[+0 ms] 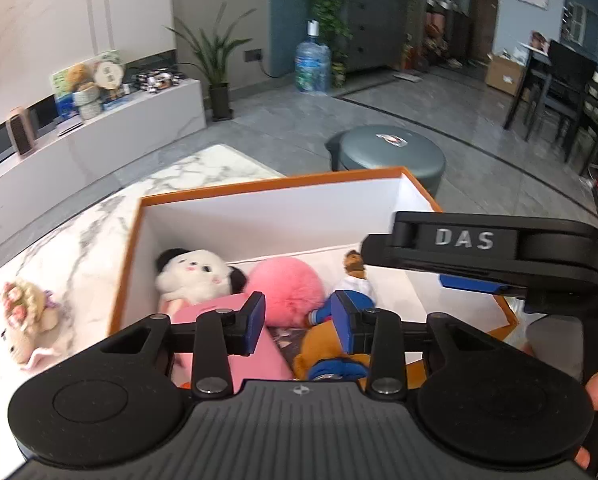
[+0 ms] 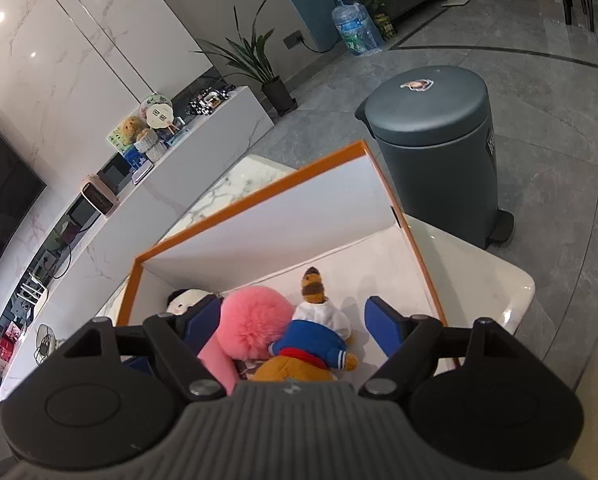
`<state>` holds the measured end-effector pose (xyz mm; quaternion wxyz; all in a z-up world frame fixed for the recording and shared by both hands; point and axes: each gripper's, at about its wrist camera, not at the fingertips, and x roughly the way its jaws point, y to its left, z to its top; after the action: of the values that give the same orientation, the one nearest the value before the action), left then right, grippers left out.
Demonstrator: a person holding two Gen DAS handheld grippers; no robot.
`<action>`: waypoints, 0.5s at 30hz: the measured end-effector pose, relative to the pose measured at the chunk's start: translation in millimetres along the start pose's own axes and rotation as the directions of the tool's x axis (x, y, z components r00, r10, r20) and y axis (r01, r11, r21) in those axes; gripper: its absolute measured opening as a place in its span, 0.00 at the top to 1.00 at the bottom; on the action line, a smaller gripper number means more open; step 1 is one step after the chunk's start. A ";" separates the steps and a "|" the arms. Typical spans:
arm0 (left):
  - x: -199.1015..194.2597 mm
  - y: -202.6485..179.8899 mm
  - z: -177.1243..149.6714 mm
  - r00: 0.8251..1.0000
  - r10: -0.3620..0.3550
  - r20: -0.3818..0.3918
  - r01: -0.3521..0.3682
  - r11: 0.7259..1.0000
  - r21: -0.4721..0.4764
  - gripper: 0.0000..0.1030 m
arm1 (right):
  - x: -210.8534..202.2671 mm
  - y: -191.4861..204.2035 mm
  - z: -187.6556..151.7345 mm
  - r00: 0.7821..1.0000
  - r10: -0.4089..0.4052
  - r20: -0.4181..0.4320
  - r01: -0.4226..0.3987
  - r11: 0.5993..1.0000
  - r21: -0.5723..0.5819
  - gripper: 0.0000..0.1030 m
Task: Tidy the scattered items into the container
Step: 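Open both tools to release the bear and wallet inside the box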
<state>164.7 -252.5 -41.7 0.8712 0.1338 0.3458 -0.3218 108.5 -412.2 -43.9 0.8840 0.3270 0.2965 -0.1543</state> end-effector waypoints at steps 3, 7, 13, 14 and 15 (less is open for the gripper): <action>-13.3 8.6 -1.9 0.999 0.039 0.019 -0.038 0.999 -0.033 0.59 | -7.6 6.4 -1.5 1.000 0.007 0.009 -0.007 1.000 -0.016 0.21; -32.2 24.4 -7.8 0.996 0.082 0.037 -0.078 0.991 -0.110 0.59 | -18.5 19.6 -7.1 1.000 0.016 0.011 -0.015 0.999 -0.047 0.21; -64.0 48.3 -22.8 0.987 0.135 0.082 -0.117 0.973 -0.201 0.57 | -35.6 48.0 -22.3 0.999 0.041 0.001 -0.041 0.992 -0.121 0.18; -69.4 52.0 -25.1 0.986 0.142 0.087 -0.121 0.970 -0.210 0.57 | -38.0 53.1 -25.3 0.999 0.044 -0.003 -0.044 0.990 -0.135 0.18; -74.3 55.2 -27.2 0.984 0.150 0.092 -0.127 0.968 -0.216 0.56 | -40.3 58.2 -28.3 0.999 0.048 -0.007 -0.048 0.988 -0.149 0.18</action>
<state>145.5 -163.5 -9.6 0.9181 0.0478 0.3202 -0.2288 92.4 -347.1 -7.7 0.9090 0.2670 0.3007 -0.1099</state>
